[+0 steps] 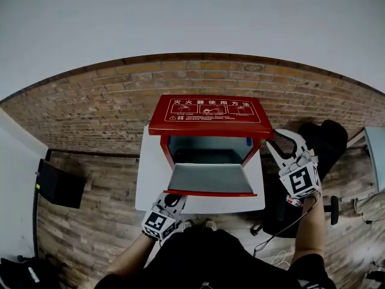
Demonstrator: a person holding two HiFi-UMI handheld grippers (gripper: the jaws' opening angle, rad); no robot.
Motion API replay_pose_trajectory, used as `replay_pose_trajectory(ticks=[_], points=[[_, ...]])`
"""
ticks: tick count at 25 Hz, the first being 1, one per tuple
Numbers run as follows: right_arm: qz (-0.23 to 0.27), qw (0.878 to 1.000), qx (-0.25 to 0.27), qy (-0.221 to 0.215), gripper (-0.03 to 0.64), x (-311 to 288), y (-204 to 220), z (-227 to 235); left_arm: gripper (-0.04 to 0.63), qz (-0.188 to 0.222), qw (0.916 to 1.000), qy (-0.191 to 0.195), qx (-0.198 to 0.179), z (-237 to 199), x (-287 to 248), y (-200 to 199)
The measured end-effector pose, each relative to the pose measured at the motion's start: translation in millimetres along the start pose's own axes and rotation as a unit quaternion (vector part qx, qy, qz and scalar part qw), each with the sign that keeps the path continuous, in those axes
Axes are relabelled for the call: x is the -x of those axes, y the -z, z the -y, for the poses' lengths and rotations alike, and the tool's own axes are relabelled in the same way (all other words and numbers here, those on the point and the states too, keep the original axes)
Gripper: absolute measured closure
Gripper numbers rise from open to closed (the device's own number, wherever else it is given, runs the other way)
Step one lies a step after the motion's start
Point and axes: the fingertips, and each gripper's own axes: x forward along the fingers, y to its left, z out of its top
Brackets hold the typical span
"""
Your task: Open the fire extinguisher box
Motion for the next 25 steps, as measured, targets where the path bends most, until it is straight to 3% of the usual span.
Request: replay_pose_trajectory(ticks=[5, 11, 16, 25], points=[[0.045, 0.998, -0.037, 0.008, 0.486, -0.1, -11.7, 21.8, 0.548, -0.003, 0.9998, 0.01, -0.015, 10.7, 11.9, 28.4], [0.093, 0.994, -0.058, 0.023, 0.488, -7.7, -25.6, 53.4, 0.548, -0.044, 0.9982, 0.03, -0.026, 15.9, 18.7, 83.5], [0.113, 0.99, -0.072, 0.04, 0.495, -15.6, -33.7, 79.5, 0.548, -0.047, 0.9987, 0.013, -0.017, 13.7, 17.7, 122.6], [0.145, 0.981, -0.116, 0.049, 0.505, -35.1, -32.4, 116.3, 0.548, -0.068, 0.9977, 0.002, -0.006, 7.5, 11.8, 152.0]])
